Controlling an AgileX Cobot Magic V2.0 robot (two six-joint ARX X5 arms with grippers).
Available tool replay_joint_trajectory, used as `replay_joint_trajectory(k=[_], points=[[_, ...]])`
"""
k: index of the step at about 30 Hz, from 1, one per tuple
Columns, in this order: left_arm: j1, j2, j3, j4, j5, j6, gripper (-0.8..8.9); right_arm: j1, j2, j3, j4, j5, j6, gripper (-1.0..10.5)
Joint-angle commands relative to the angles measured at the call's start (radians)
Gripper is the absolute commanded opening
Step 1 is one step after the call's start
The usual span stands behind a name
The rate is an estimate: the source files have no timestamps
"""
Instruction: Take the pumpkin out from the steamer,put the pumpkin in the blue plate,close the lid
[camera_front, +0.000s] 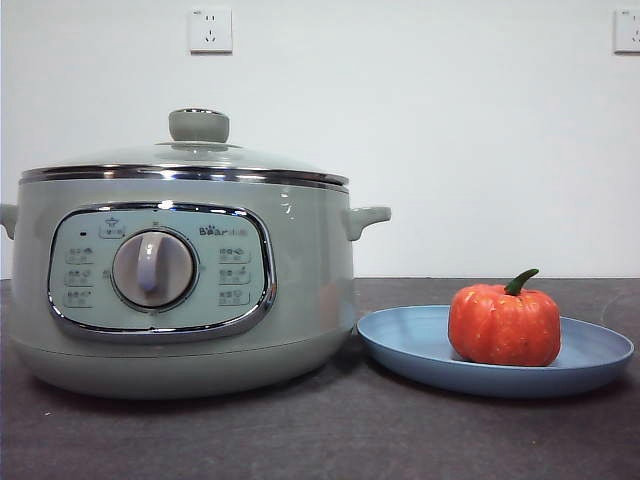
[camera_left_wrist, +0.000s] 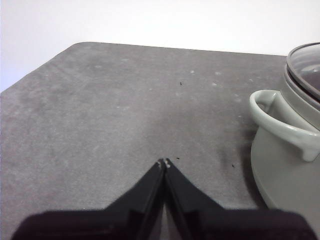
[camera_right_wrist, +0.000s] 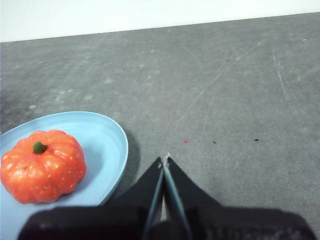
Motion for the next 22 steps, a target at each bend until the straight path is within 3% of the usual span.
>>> replay_joint_trajectory(k=[1,22], points=[[0.003,-0.003,-0.014,-0.001,0.001,-0.006,-0.03,0.001,0.0,-0.008,0.002,0.003,-0.002,-0.1],[0.003,-0.003,-0.014,-0.001,0.001,-0.006,-0.03,0.001,0.0,-0.008,0.002,0.003,-0.002,-0.1]])
